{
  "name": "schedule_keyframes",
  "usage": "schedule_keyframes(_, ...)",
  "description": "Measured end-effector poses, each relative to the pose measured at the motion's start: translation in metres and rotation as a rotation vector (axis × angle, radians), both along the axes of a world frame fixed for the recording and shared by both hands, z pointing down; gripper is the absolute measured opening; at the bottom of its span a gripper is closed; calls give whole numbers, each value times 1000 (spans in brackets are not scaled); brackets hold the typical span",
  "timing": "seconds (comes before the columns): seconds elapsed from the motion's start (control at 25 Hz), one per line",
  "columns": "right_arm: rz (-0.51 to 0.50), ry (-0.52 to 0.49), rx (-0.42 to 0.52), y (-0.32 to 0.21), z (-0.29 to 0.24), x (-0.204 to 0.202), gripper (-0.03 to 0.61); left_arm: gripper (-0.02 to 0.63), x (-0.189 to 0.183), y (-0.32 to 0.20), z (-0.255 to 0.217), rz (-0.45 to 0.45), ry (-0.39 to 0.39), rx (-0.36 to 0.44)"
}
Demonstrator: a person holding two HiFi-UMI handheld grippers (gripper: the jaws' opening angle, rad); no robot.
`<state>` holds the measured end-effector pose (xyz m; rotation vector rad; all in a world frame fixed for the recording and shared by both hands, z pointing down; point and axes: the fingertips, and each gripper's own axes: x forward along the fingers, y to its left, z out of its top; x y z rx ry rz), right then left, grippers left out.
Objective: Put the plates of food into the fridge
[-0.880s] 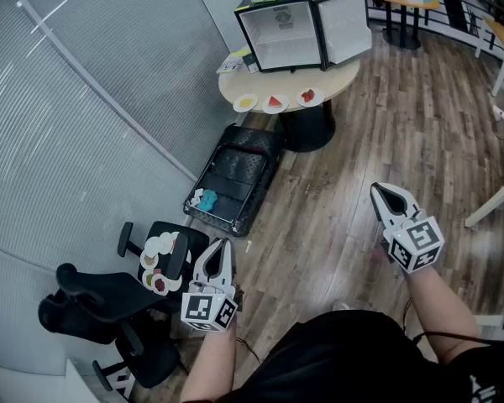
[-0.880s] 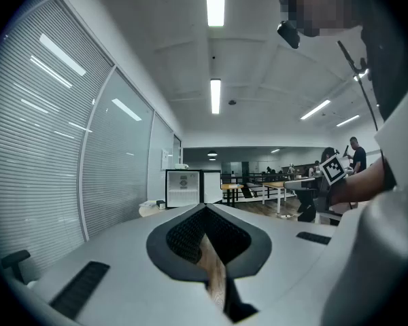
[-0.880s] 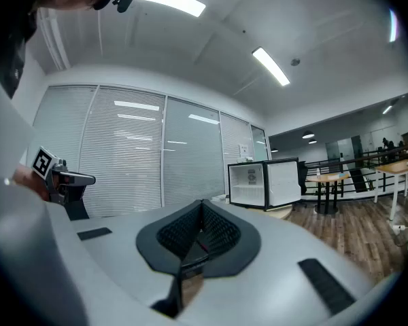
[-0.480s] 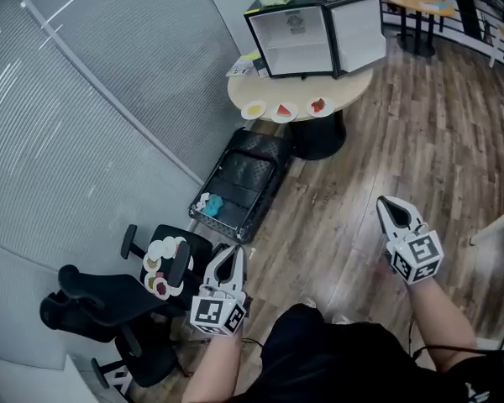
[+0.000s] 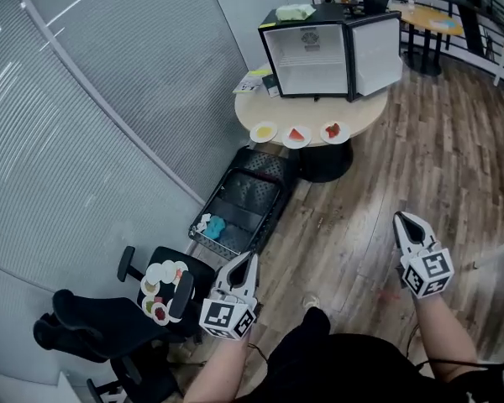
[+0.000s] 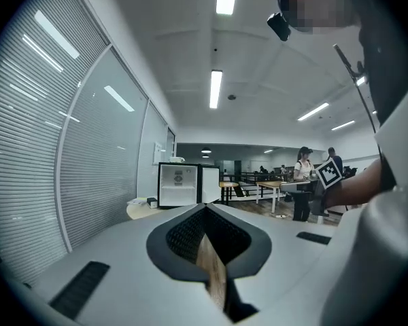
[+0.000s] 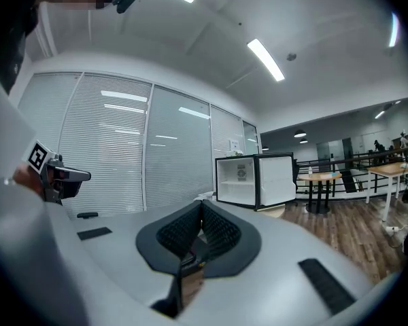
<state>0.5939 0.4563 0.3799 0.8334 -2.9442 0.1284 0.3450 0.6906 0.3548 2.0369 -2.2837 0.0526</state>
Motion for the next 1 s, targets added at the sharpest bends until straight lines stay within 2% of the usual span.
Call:
schedule_keyframes(0.44,60,55,-41,-65,11,-117,5,5,-148,-79,-5,40,10,18)
schedule_keyframes(0.72,124,77,-42,-106,17,-169,5,5,-231,-117,-3,44,7,47)
schedule_keyframes(0.84,131,100,-59,-120,19,-180,5,5,-256,-131,0,33,22,61)
schedule_keyframes(1.0,164,110,-96,-142,23,-189,5,5,-272,-145,6,26,75,92)
